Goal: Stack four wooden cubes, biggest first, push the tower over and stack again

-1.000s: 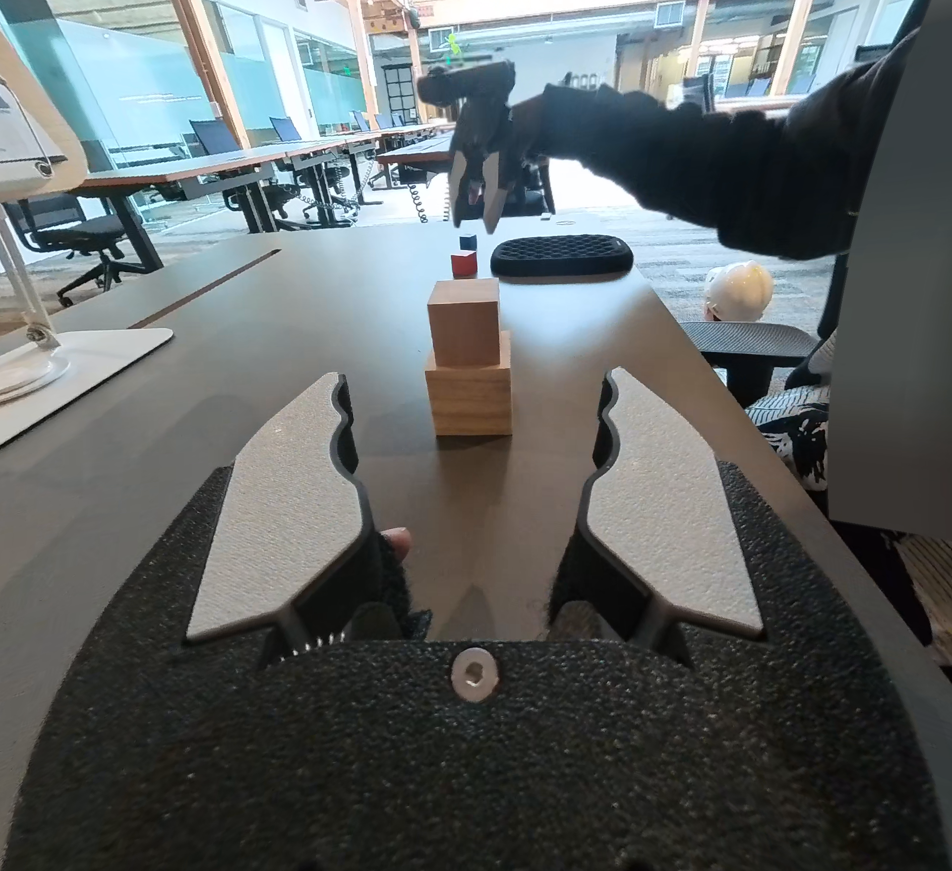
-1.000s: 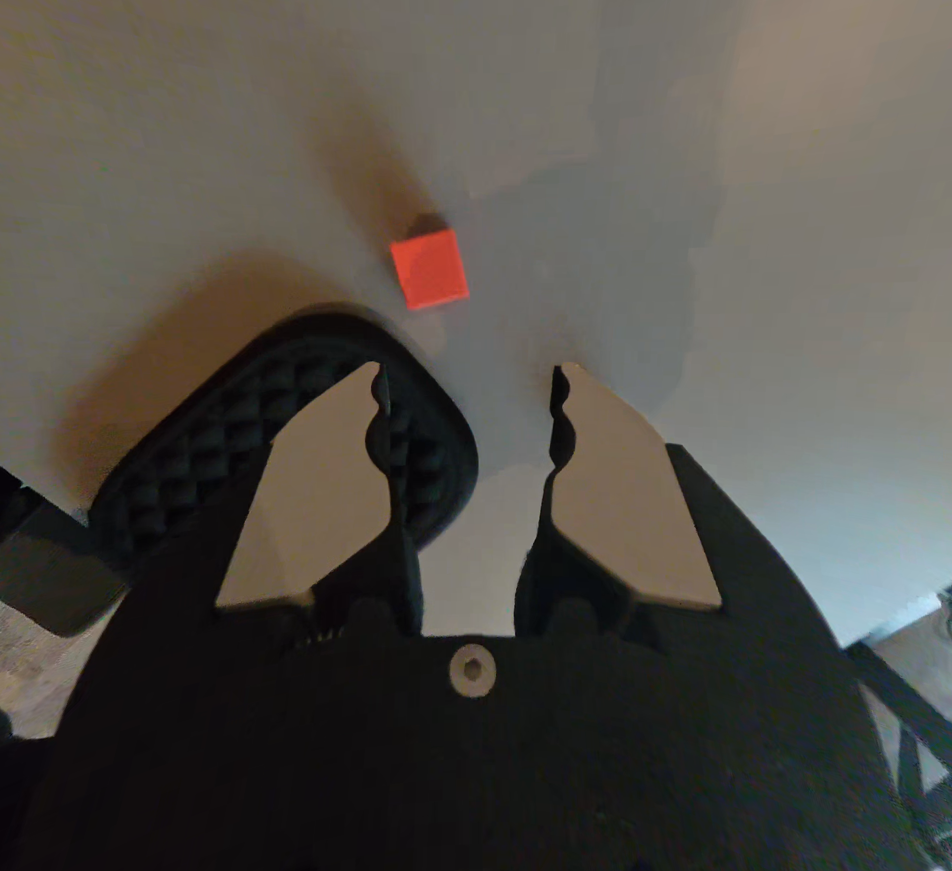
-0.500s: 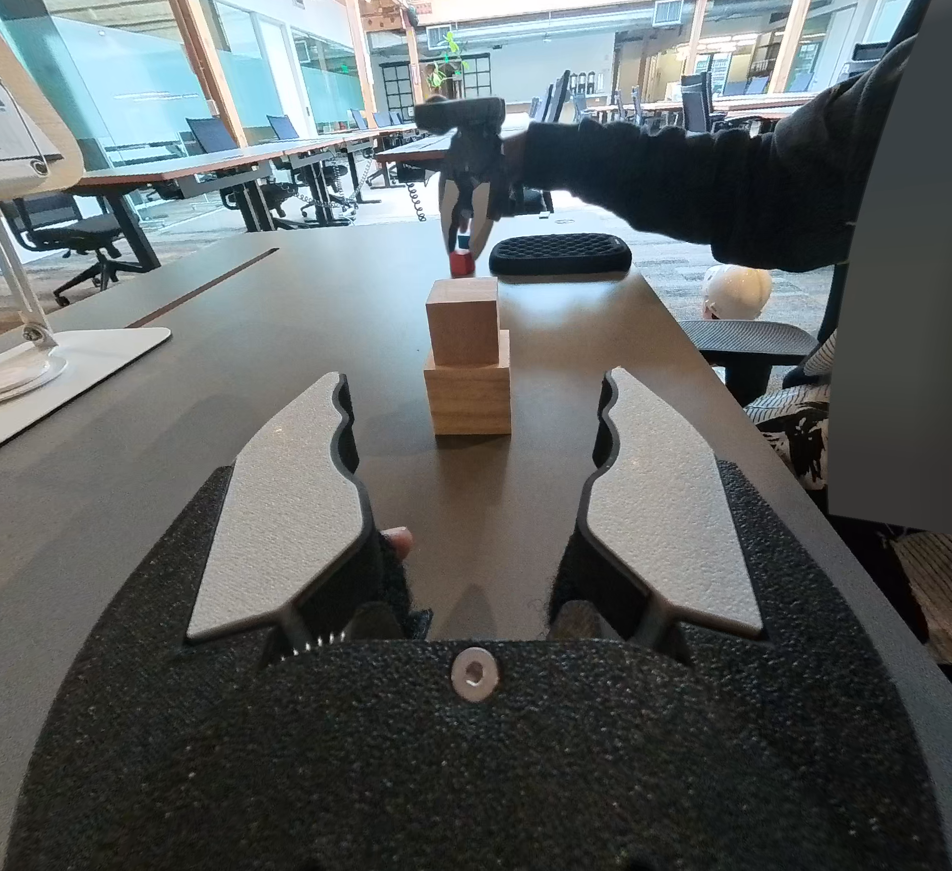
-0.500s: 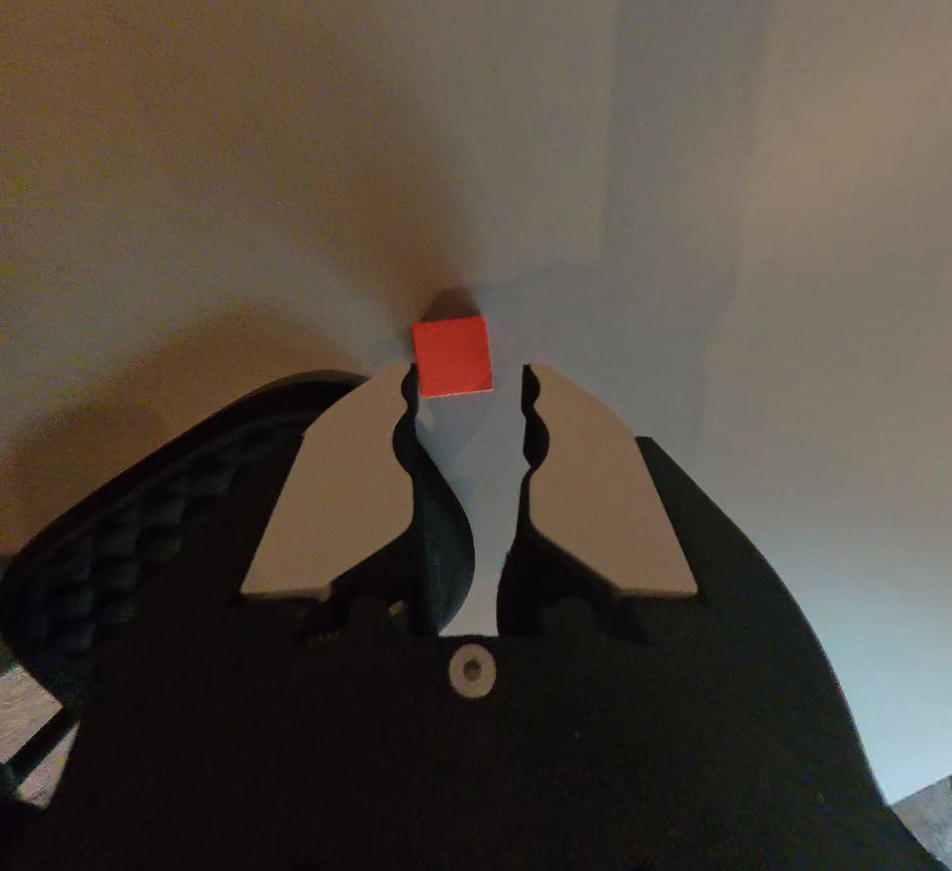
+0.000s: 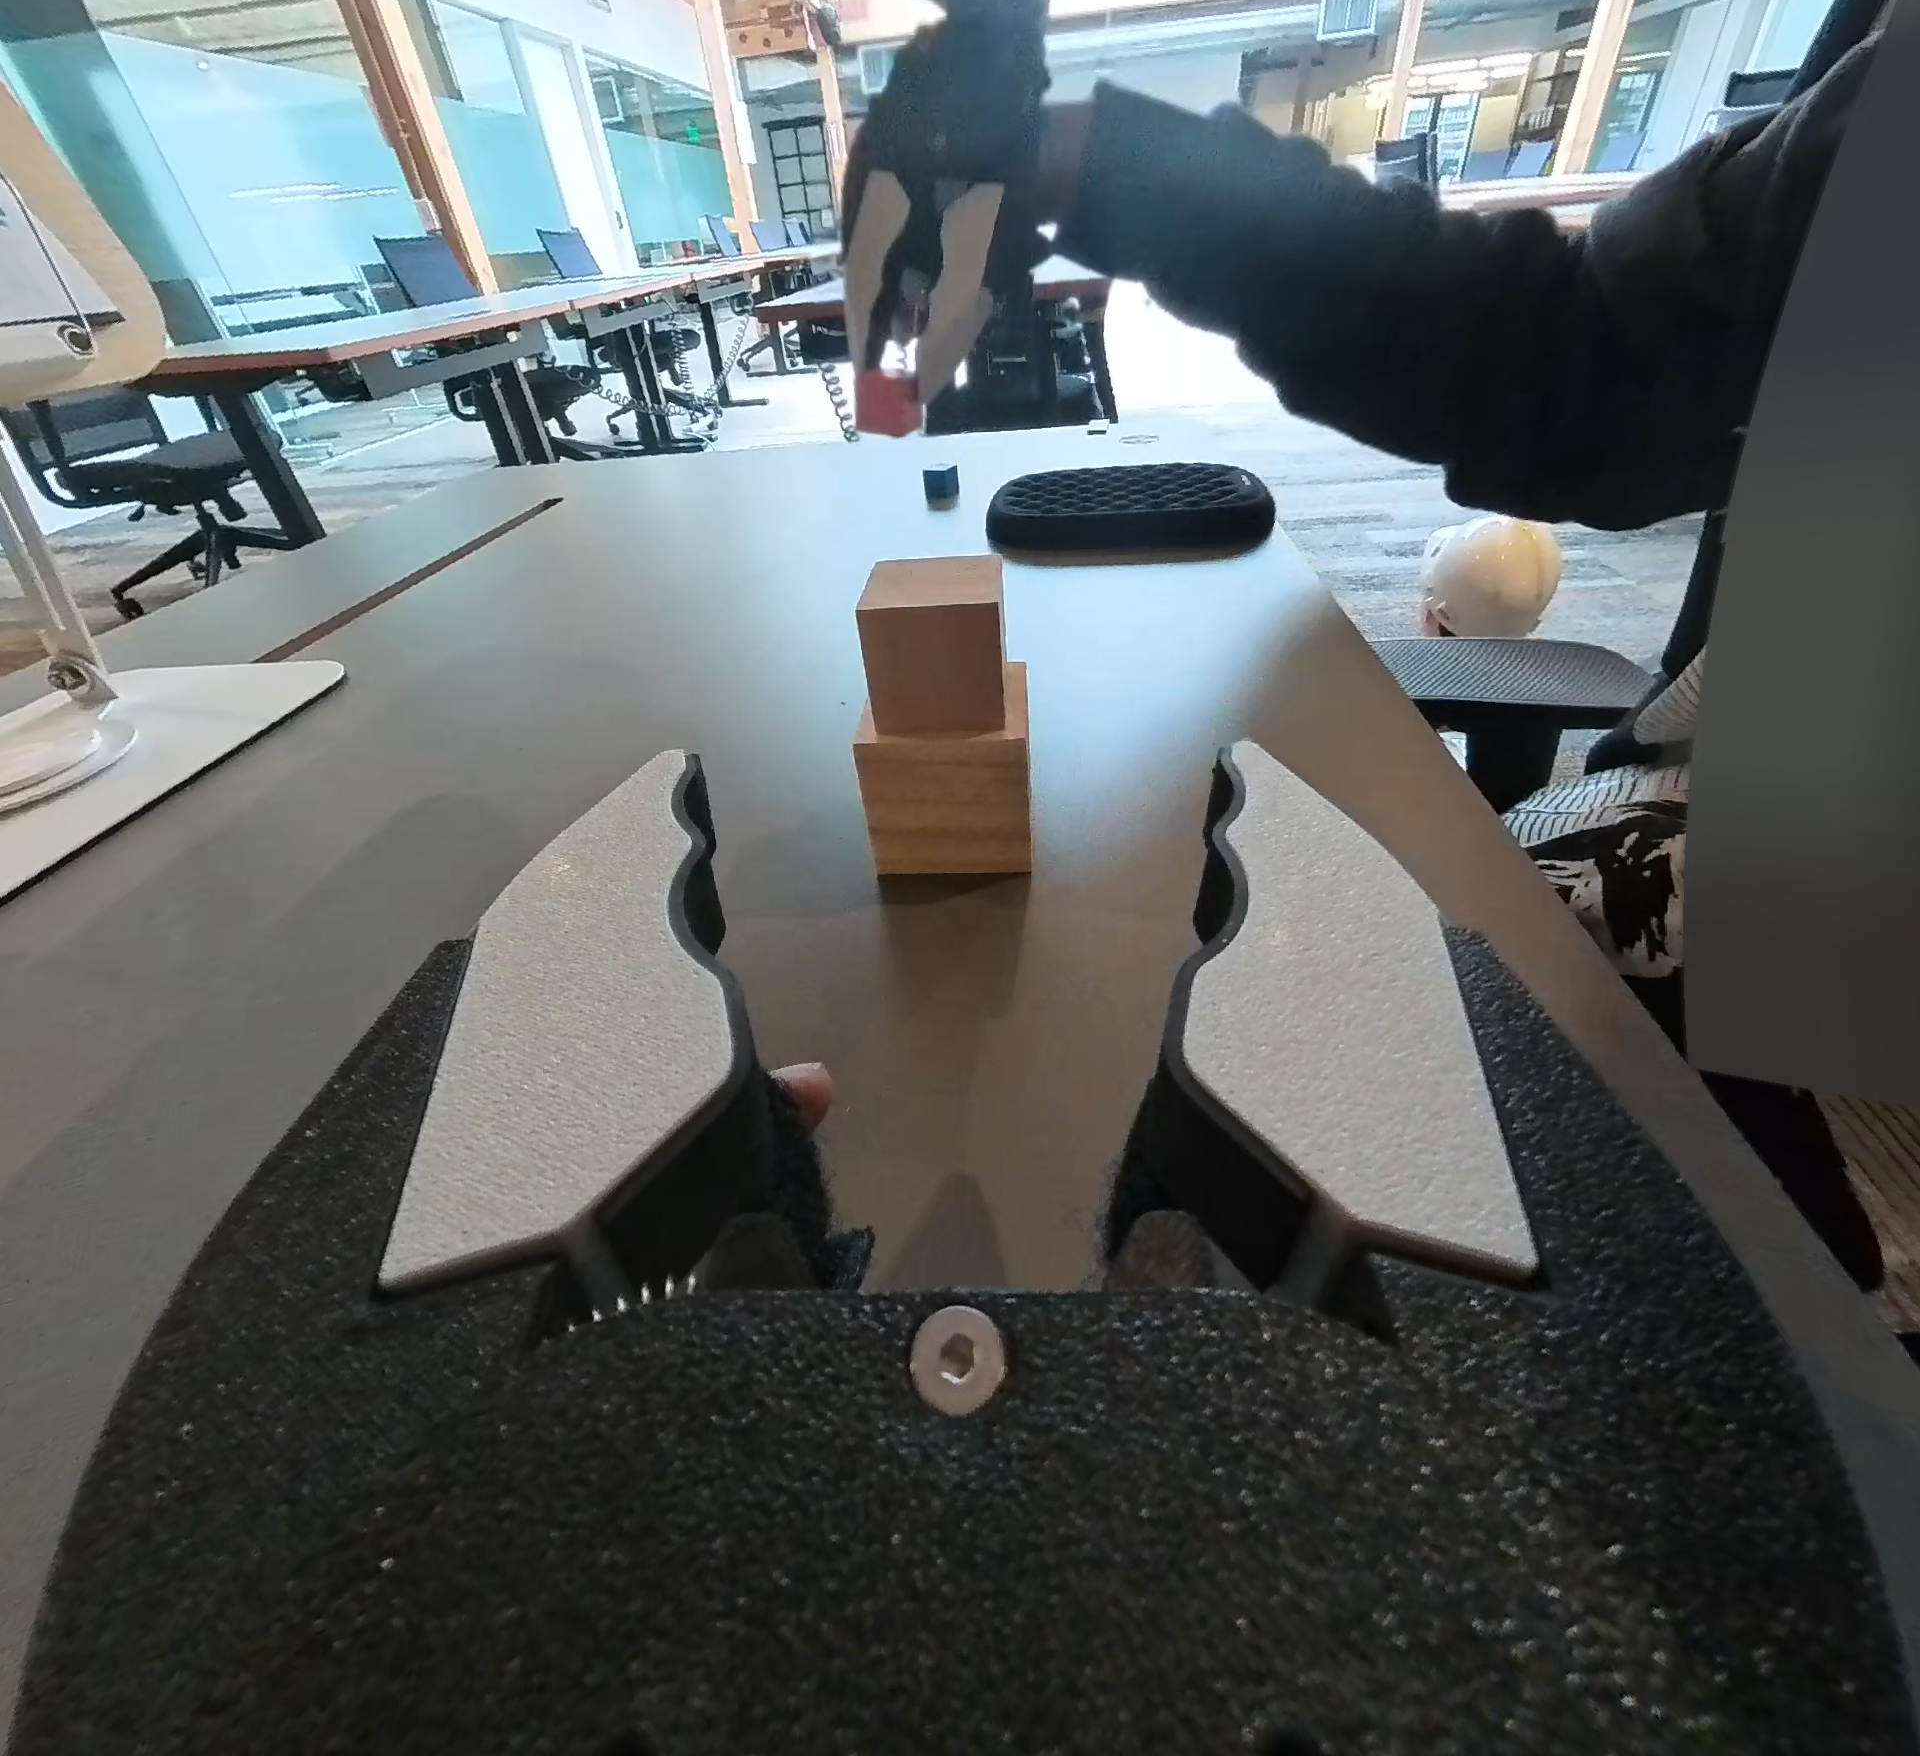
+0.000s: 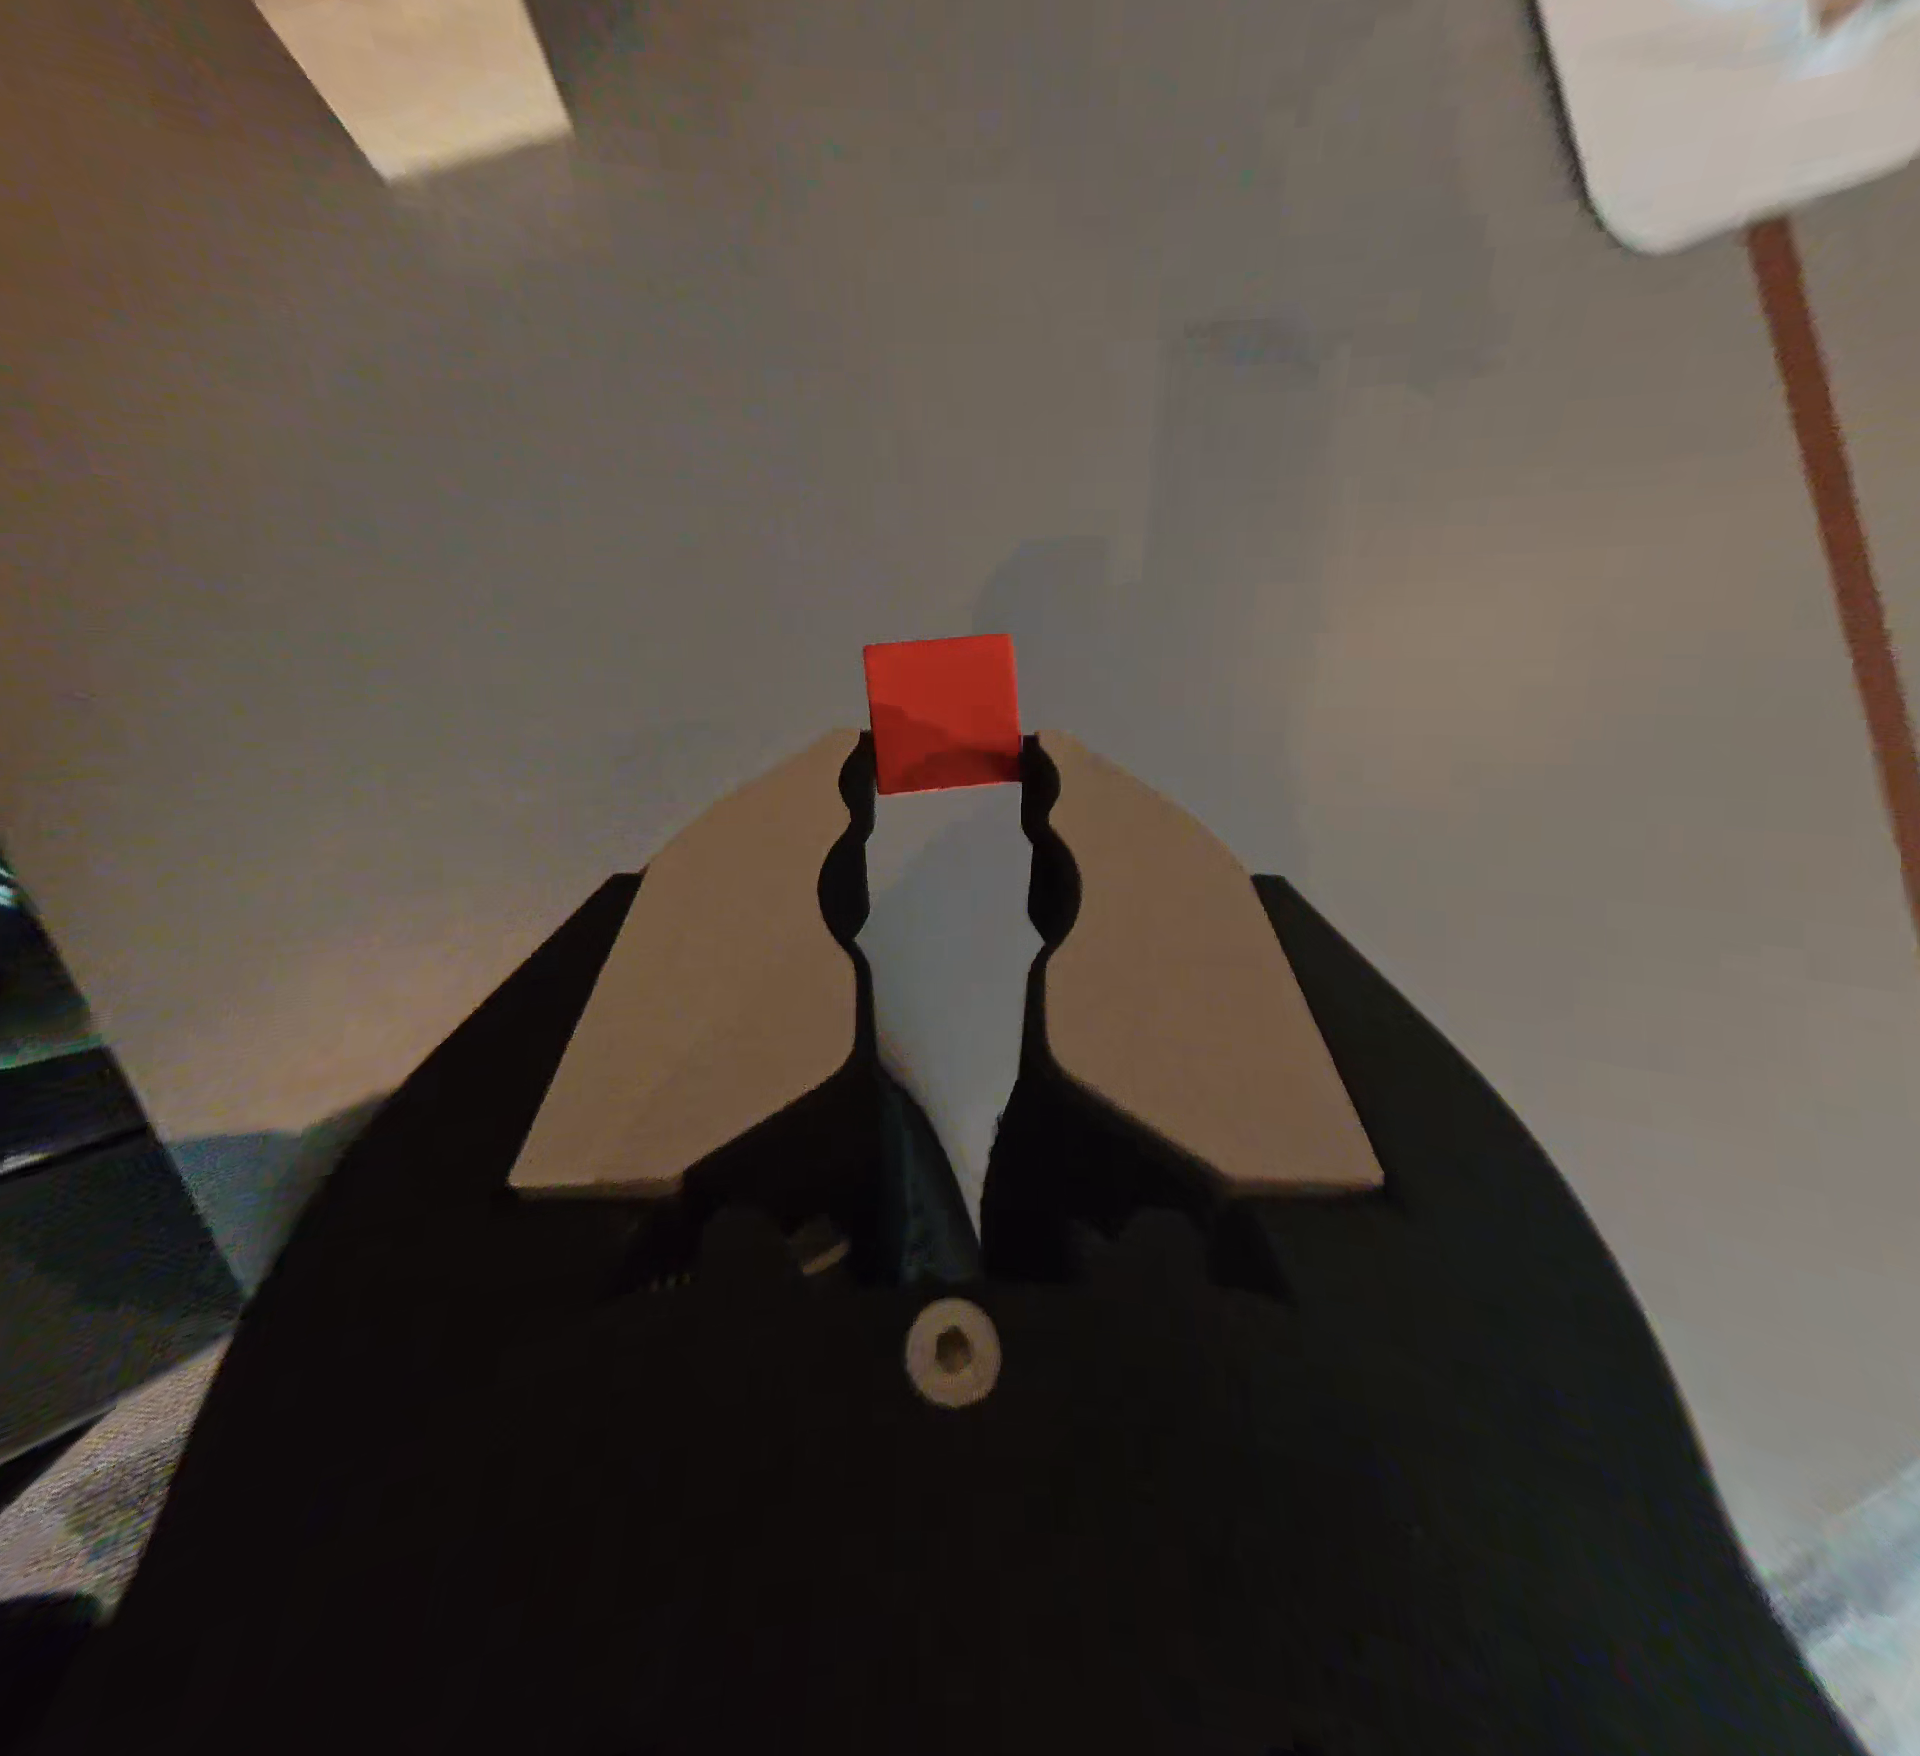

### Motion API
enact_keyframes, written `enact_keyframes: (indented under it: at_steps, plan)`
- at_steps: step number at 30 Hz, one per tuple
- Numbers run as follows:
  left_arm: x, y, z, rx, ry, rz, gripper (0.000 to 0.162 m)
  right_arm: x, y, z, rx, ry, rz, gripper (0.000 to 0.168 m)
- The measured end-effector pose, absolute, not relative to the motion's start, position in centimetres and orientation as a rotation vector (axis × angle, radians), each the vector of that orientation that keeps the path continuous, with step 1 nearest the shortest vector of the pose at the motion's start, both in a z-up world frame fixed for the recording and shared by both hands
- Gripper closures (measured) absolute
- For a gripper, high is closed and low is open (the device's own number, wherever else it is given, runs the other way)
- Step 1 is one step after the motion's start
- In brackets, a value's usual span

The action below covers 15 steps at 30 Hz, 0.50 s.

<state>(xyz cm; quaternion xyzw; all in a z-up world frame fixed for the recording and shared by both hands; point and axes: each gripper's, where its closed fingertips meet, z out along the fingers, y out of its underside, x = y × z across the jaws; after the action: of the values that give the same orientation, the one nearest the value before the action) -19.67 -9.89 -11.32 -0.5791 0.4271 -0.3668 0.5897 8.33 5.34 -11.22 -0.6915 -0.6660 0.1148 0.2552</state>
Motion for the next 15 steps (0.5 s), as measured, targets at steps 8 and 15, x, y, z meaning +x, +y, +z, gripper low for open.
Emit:
enact_keyframes:
  at_steps: [8,15]
  plan:
    - [-19.6,-9.9,-11.4,-1.351,1.005,-0.850,0.072,-2.9,-0.9,-7.2,-1.656,-2.028,0.408,0.142]
    - [-19.6,-9.9,-11.4,-1.353,1.006,-0.852,0.072,-8.5,-3.8,-8.5,-1.612,-2.189,0.335,0.142]
